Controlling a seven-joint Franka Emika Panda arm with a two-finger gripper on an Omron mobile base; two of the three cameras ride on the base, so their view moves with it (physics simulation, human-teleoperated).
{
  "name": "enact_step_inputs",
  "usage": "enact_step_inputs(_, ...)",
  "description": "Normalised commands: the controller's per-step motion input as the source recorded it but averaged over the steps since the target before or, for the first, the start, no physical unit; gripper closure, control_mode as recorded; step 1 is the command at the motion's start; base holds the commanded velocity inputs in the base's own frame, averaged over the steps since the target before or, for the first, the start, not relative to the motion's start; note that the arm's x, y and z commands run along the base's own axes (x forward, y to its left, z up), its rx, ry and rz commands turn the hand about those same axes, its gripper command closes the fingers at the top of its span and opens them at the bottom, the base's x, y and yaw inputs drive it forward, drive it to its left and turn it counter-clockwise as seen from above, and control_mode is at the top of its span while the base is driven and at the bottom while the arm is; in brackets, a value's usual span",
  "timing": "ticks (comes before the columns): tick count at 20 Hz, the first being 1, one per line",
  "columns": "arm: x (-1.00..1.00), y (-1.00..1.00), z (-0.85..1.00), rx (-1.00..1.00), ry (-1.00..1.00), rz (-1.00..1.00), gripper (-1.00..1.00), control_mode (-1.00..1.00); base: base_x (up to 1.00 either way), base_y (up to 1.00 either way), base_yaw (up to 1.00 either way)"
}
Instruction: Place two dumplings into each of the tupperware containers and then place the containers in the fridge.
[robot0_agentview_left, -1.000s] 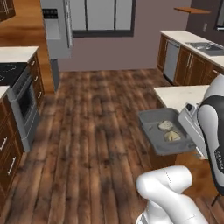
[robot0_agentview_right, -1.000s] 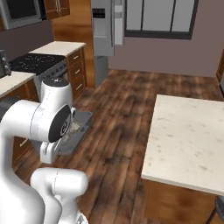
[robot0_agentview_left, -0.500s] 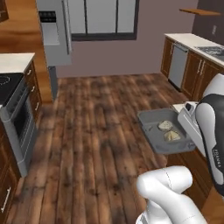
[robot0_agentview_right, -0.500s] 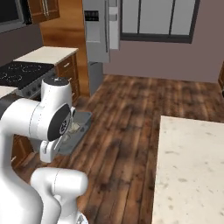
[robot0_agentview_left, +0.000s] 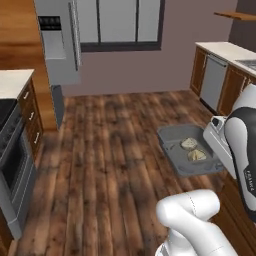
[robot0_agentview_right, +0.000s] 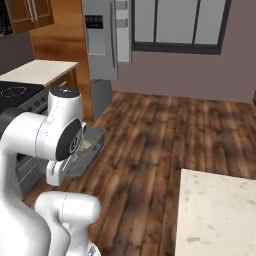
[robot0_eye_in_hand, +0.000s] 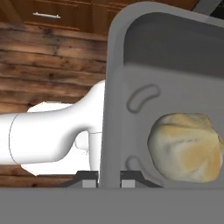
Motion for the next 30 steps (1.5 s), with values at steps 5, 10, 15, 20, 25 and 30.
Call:
enact_step_inputs(5,0.00,0.00,0.00,0.00,0.00,0.00,1.00,1.00,1.00,0.21,0.00)
enact_step_inputs(10,0.00,0.00,0.00,0.00,0.00,0.00,1.00,1.00,1.00,0.16,0.00)
enact_step_inputs(15,0.00,0.00,0.00,0.00,0.00,0.00,1.00,1.00,1.00,0.11,0.00)
enact_step_inputs(20,0.00,0.00,0.00,0.00,0.00,0.00,1.00,1.00,1.00,0.08,0.00)
enact_step_inputs(25,0.00,0.00,0.00,0.00,0.00,0.00,1.00,1.00,1.00,0.00,0.00)
enact_step_inputs(30,0.00,0.00,0.00,0.00,0.00,0.00,1.00,1.00,1.00,-0.39,0.04)
